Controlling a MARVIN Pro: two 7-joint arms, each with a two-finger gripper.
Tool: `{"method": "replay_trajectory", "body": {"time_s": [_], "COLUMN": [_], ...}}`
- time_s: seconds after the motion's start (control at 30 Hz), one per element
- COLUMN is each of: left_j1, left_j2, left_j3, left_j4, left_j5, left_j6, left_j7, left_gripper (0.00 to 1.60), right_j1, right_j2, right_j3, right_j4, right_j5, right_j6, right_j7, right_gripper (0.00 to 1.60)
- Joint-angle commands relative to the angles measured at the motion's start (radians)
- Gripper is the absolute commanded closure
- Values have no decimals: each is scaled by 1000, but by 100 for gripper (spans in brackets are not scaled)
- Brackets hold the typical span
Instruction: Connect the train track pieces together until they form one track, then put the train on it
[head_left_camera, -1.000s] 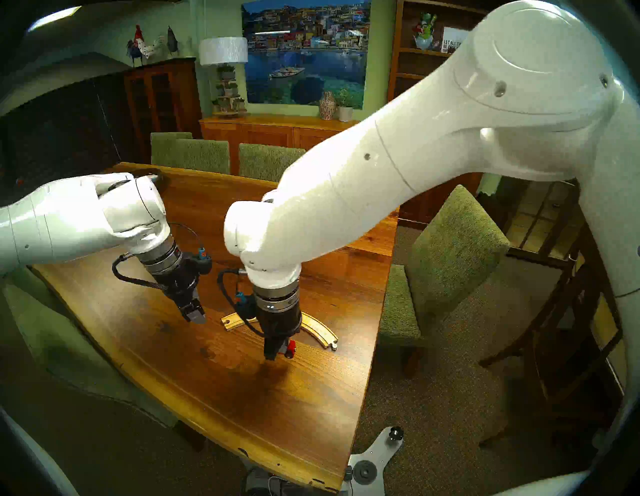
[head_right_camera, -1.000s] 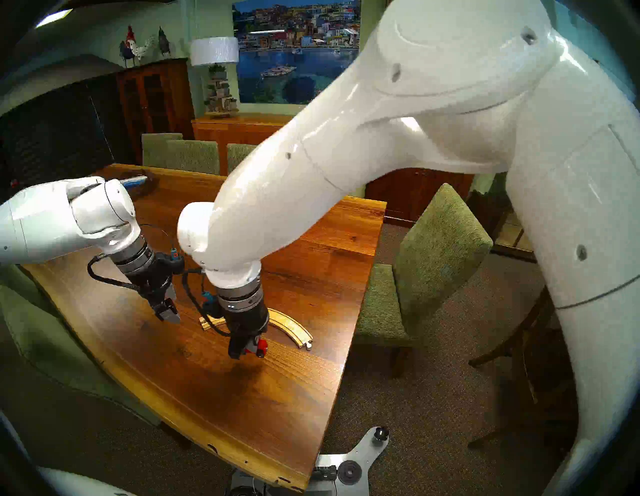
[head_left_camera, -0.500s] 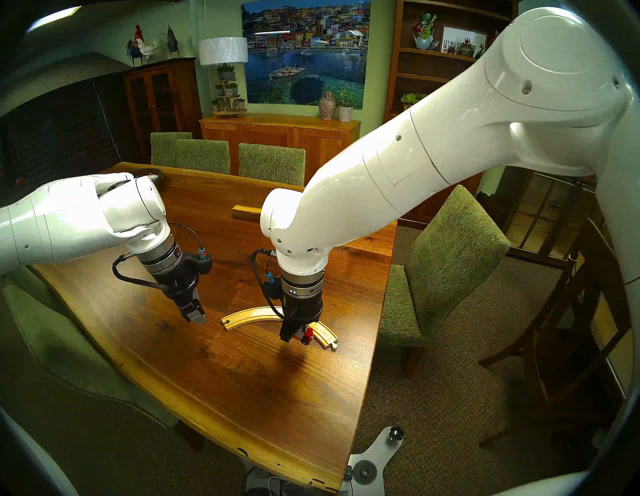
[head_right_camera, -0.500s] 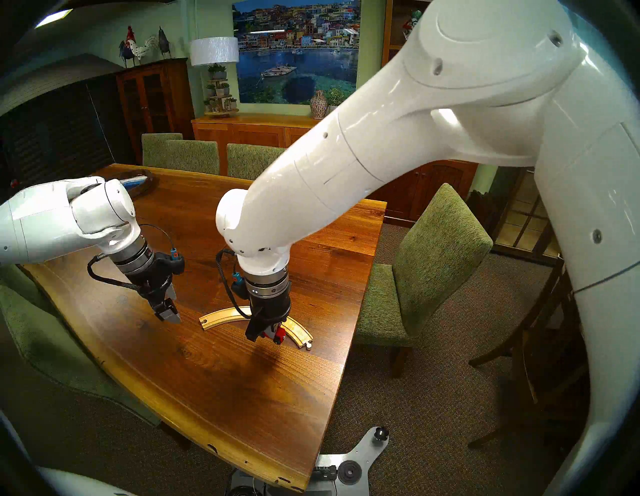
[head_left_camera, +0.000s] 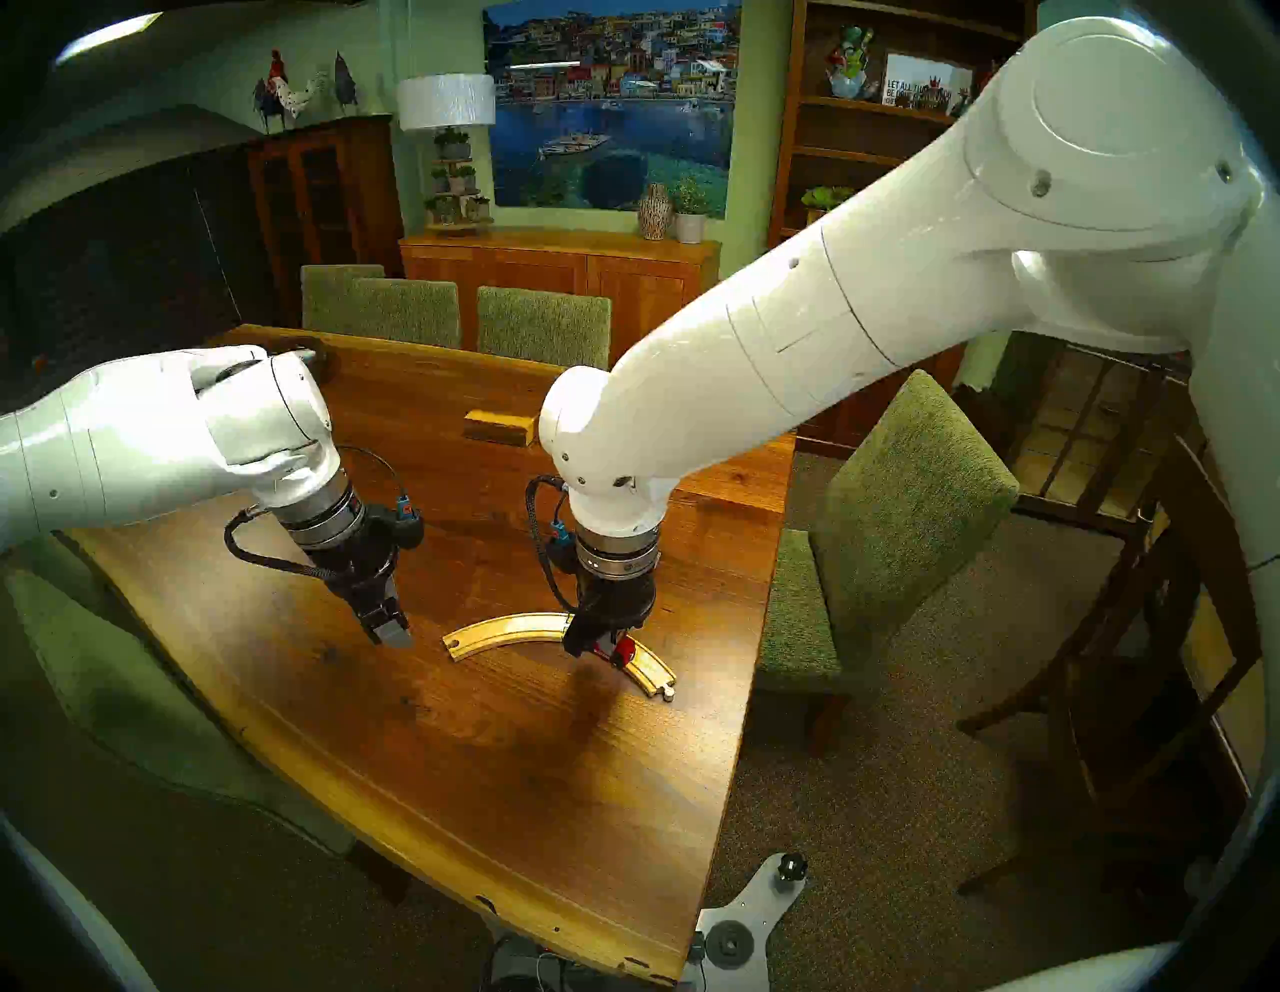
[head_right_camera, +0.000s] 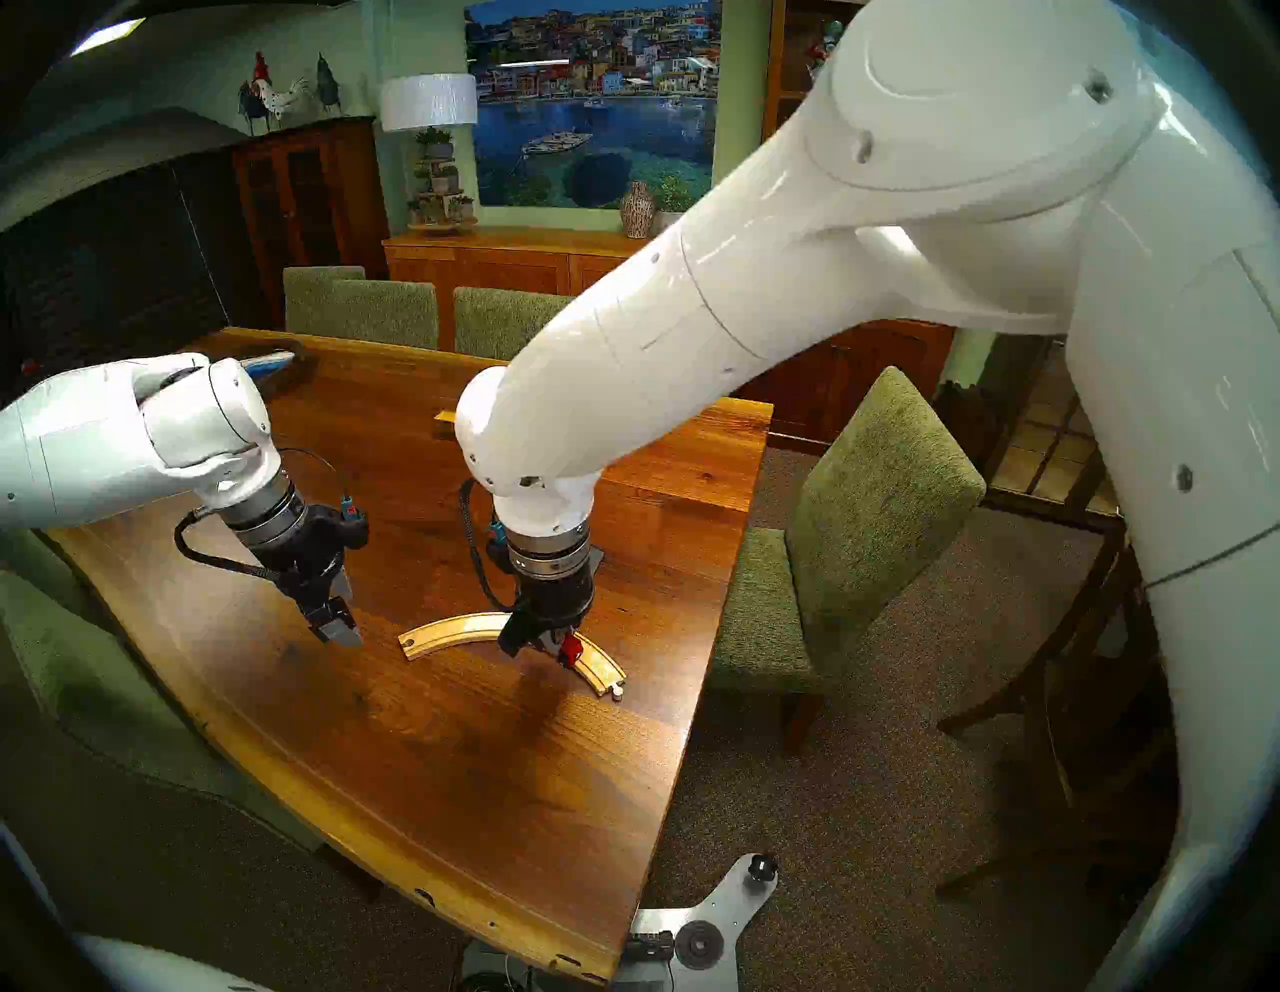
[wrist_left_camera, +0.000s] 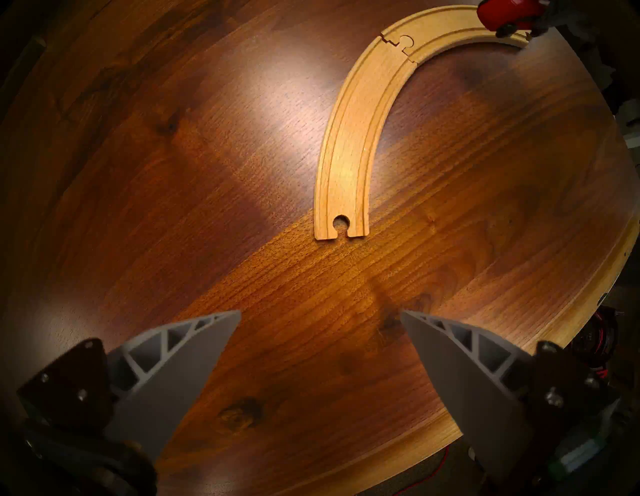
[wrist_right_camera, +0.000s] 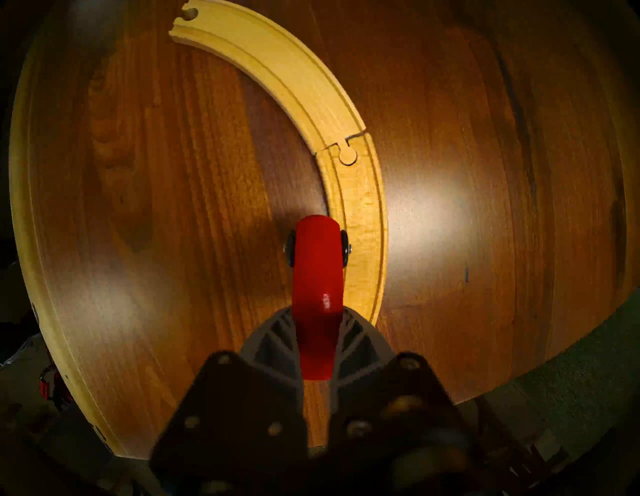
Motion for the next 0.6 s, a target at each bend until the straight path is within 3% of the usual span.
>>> {"method": "replay_trajectory", "body": {"time_s": [0.0, 0.57], "left_j1": [-31, -31], "left_j2": [3, 3], "left_j3": [-24, -24], "left_j4": [-3, -3], "left_j5": [-2, -1], "left_j6": [1, 1], "left_j7": [2, 2], "left_gripper": [0, 0], "right_j1": [7, -6], "right_j2": [-9, 0], "right_j3": [-5, -42], "right_j4": [22, 19], "right_j5": [20, 4], "right_j6": [-3, -50], "right_j7": [-28, -19], "right_gripper": [160, 160]}}
